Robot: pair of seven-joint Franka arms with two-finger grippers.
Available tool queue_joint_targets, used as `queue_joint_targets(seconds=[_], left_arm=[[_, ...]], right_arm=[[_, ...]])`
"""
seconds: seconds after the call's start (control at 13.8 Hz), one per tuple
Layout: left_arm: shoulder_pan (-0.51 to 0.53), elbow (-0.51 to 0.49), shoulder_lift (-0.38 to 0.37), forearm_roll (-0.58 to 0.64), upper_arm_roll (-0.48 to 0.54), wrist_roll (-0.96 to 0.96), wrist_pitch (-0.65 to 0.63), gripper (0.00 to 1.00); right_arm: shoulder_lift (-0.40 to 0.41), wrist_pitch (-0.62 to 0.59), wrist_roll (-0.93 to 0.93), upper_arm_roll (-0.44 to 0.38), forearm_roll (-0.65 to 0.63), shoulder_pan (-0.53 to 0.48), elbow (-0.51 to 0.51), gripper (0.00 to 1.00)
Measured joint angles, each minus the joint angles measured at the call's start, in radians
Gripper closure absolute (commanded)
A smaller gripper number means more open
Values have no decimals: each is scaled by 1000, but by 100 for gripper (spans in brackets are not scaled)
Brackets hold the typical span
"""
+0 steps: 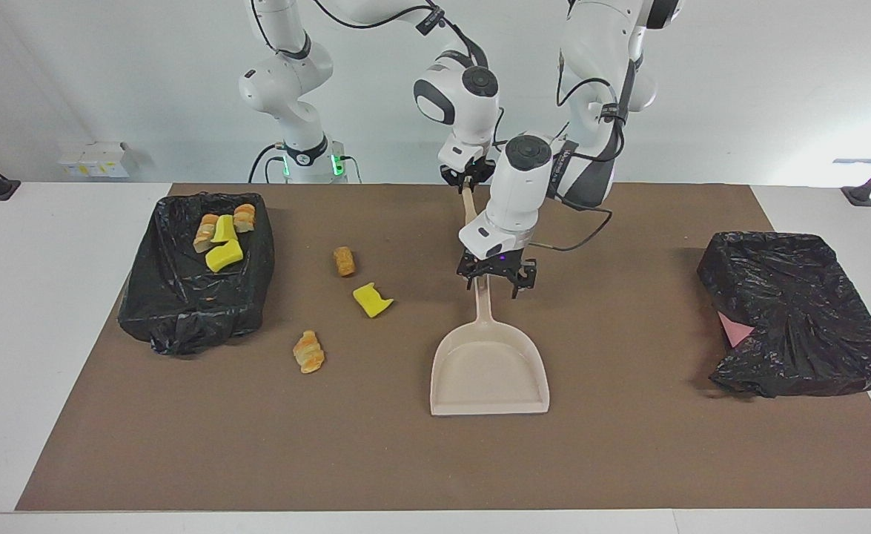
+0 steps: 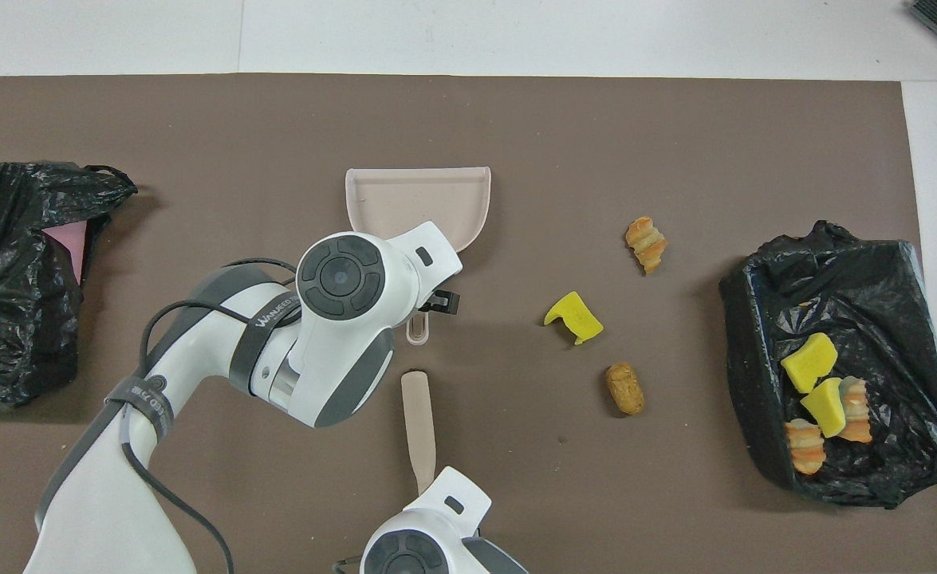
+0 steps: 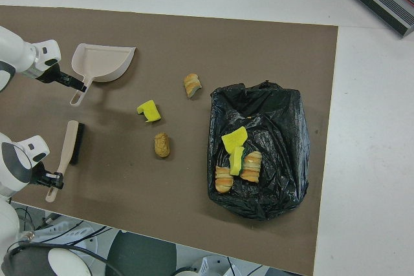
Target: Sweep and dump trash in bin
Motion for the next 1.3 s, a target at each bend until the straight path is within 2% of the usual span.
queue_joint_targets(seconds=[0.14, 0.22, 0.29, 0.36, 0.58, 0.79, 1.01, 1.3], left_arm=[[-13, 0, 17, 0, 0, -16, 2, 20], [-18, 1, 22, 0, 0, -24, 3, 38], [-19, 2, 24, 0, -1, -30, 4, 89], [-19, 2, 24, 0, 0, -34, 4, 100], [-17, 2, 25, 2, 5, -31, 4, 100], [-14, 4, 25, 3, 12, -14, 6, 100], [11, 15, 20, 7, 24, 65, 0, 100], [68, 26, -9, 8, 30, 194, -38, 100]], right_arm=[[-23, -27, 48, -4, 0, -3, 1, 100], [-49, -65, 61, -5, 0, -12, 2, 100], [-83, -114, 75, -6, 0, -26, 2, 100], [-123, -170, 97, -8, -5, -41, 1, 100], [-240, -316, 163, -9, -47, -89, -23, 100], [-338, -389, 205, -10, -66, -152, -100, 100], [-357, -448, 292, -11, -105, -216, -135, 100], [-357, -477, 301, -12, -113, -324, -172, 100]])
